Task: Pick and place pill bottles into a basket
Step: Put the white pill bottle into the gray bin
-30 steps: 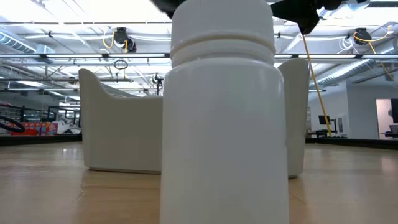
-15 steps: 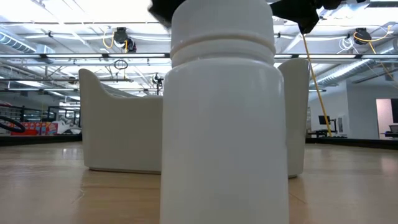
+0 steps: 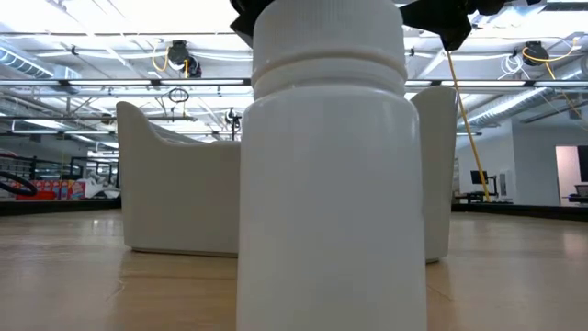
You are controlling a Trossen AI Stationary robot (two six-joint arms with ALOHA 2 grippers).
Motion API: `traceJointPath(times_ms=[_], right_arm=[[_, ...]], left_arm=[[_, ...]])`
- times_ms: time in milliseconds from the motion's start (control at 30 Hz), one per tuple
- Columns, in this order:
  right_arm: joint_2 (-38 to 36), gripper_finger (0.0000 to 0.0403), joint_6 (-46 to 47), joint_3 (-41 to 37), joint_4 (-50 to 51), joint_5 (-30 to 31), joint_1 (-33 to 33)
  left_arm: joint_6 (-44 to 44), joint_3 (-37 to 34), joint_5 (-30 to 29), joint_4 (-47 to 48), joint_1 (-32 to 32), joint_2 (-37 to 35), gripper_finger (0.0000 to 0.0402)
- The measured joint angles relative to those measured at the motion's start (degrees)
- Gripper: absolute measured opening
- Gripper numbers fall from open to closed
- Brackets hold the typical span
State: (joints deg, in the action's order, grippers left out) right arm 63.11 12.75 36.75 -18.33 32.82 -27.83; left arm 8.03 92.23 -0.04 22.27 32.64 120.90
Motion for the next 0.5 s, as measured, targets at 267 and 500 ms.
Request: traceJointPath(times_ms=[267, 500], right_arm=[[0.0, 0.0221, 0.02, 0.0, -0.24, -0.02, 0.0], [0.0, 0.0221, 0.02, 0.0, -0.16, -0.02, 0.0]], left_arm=[[-0.22, 0.02, 0.27, -0.86, 0.0, 0.93, 0.0265], [-0.75, 0.0, 1.92, -1.39, -0.2, 1.72, 0.0246]])
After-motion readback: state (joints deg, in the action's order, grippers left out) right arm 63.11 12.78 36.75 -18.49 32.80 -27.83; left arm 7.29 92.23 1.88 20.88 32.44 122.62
